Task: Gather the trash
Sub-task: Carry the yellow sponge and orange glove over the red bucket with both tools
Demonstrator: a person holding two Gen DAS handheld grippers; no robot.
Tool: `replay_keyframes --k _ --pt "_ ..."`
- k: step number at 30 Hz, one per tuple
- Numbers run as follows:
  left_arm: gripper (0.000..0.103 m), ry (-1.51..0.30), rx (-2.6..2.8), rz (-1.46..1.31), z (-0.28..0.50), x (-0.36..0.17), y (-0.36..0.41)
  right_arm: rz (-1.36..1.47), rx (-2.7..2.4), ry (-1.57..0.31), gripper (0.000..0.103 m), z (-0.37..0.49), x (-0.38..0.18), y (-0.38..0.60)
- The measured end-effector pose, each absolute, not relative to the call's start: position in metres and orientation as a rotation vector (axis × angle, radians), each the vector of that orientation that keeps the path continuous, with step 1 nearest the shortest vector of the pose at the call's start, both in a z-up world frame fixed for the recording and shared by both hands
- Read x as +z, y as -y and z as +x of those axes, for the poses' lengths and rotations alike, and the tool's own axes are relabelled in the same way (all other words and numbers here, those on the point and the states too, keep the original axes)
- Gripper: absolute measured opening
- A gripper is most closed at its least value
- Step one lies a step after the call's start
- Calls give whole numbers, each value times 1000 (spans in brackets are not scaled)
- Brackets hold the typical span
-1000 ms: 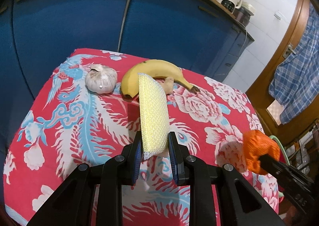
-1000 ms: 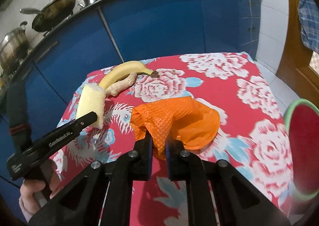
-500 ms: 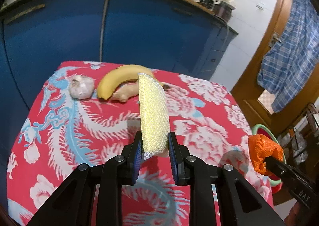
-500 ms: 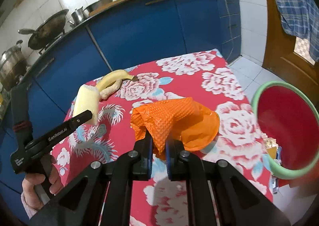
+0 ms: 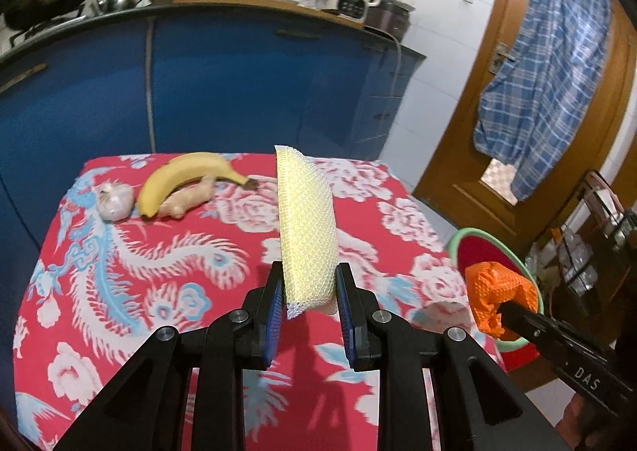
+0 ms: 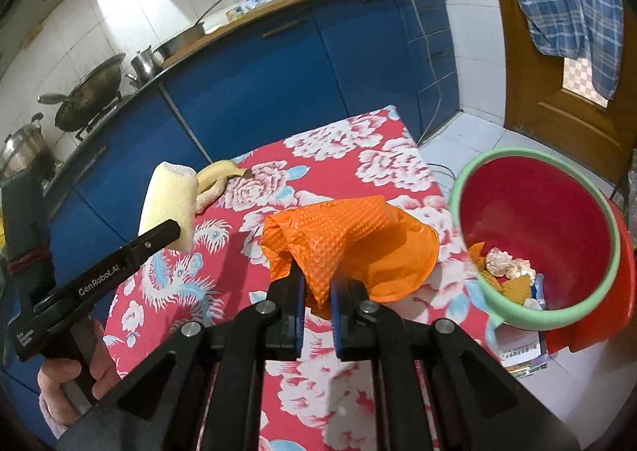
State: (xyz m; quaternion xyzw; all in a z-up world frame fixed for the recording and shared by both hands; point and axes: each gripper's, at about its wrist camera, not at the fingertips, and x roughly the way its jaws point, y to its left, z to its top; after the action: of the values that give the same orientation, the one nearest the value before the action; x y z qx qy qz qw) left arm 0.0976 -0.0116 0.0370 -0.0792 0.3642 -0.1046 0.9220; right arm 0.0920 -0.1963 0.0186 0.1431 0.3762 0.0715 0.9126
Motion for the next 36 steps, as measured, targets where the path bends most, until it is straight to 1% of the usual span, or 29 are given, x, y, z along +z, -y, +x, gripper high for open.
replay_keyframes --k 13,23,28,36 --pt "25 -738 -314 -93 91 52 78 356 71 -717 13 67 29 248" --pt "26 -765 -413 -29 91 48 135 388 -6 -699 13 58 29 295" --pt "26 -787 -458 -1 95 43 163 416 -38 -693 14 56 23 321" --pt "26 -817 -497 47 107 28 202 467 -77 -726 15 61 -1 356"
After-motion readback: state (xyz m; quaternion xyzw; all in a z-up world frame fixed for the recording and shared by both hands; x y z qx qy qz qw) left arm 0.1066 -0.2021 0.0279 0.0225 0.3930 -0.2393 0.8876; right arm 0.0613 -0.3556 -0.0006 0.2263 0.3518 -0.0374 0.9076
